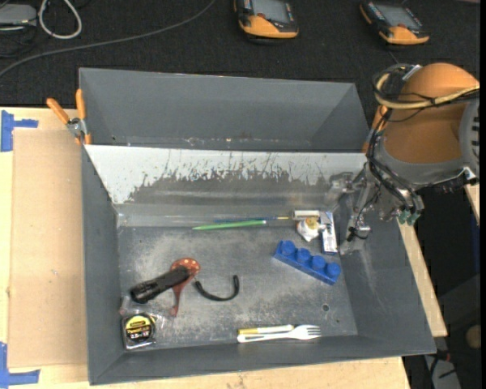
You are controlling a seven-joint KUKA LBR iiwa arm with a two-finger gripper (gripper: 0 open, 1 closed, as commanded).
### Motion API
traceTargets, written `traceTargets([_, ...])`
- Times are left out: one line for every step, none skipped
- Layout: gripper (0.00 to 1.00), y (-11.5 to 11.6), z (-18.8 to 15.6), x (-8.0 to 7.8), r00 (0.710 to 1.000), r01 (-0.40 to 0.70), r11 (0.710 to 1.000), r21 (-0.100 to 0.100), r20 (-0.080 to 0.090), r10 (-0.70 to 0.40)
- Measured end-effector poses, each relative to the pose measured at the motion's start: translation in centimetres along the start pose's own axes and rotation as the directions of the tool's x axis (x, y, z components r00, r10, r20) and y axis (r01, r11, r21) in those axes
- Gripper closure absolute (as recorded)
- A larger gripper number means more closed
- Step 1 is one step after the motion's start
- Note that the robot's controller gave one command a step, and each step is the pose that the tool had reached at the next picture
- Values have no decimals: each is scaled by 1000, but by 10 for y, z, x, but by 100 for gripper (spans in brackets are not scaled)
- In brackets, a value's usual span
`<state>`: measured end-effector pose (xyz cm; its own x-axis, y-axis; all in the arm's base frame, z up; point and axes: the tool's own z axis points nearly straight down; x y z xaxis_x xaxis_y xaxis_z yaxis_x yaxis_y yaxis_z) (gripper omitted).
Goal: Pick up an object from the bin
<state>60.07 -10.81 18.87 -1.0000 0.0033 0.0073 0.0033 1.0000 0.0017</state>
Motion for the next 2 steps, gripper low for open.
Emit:
traceTargets([0, 0, -5, -1, 1000, 3, 1000, 1, 7, -3])
traceTargets([0, -3, 87, 28, 1000, -12, 1000, 1, 8, 12])
